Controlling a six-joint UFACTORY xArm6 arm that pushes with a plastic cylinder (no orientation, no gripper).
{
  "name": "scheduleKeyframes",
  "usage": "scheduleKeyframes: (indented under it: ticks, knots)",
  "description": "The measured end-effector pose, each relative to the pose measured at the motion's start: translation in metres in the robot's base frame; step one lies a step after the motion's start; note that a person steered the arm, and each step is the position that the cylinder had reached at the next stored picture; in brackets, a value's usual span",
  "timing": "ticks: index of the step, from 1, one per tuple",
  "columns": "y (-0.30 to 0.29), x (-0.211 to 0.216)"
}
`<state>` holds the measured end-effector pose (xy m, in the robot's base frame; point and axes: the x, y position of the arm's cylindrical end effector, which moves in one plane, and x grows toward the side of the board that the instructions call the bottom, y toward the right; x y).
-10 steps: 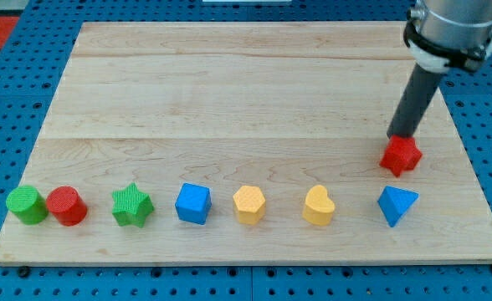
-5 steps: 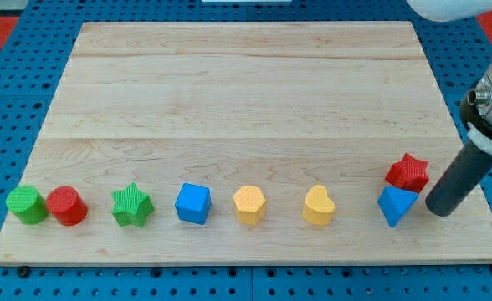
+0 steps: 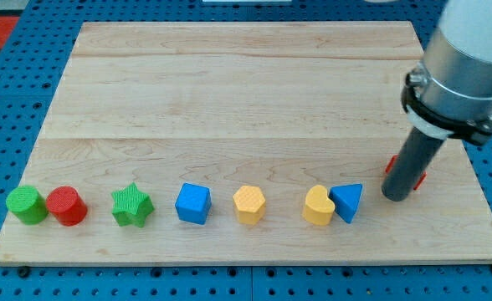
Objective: Keep the blue triangle and red star at the right side of the yellow heart
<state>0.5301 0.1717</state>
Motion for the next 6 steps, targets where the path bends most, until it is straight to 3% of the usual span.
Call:
scheduleKeyframes:
  ticks: [3,4,6]
  knots:
    - [0.007,-0.073]
    - [0.021,-0.038]
    - [0.025,-0.041]
